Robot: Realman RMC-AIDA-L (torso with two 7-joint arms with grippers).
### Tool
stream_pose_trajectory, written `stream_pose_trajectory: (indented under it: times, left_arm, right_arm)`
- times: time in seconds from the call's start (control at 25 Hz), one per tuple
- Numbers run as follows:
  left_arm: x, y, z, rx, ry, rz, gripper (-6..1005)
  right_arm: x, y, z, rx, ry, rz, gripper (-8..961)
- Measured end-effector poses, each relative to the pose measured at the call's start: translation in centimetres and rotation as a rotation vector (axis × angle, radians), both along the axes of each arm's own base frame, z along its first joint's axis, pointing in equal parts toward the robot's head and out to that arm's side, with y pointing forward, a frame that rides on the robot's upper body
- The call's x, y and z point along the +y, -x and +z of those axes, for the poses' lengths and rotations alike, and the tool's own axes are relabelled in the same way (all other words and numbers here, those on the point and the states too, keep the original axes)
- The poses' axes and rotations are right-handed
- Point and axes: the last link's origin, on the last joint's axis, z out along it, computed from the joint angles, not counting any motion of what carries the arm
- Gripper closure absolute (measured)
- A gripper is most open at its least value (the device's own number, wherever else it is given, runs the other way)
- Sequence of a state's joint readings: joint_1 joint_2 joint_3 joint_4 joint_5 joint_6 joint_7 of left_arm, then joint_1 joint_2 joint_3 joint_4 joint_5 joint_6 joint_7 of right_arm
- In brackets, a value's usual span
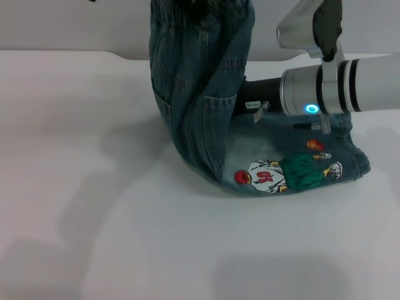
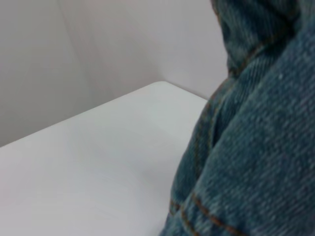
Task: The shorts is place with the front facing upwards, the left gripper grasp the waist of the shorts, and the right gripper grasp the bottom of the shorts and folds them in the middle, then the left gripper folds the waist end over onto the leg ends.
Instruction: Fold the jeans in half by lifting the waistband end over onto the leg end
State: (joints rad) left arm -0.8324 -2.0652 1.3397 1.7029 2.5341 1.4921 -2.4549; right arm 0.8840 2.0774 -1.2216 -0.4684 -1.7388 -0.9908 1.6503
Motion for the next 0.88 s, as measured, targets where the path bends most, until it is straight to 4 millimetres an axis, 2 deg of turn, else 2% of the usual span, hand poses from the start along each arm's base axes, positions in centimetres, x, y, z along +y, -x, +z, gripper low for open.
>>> stream_pose_trajectory:
  times: [0.36,0.68,0.88]
  left_arm:
    - [0.0,0.1,-0.3,0.003,0.003,-0.003,939]
    - [-0.1,0.5,-0.6,-0.008,0.009,0.003,938]
    - [-0.3,0.7,-1.2,-0.008,0.022,0.005,938]
  right_arm:
    - [0.5,-0.6,0.2,-0.007,-0.042,-0.029,510]
    - [0.4,-4.5,1.1,-0.045,-0.127,-0.132,510]
    - [0.7,-6.5,2.5,-0.040,-0.216,-0.196,510]
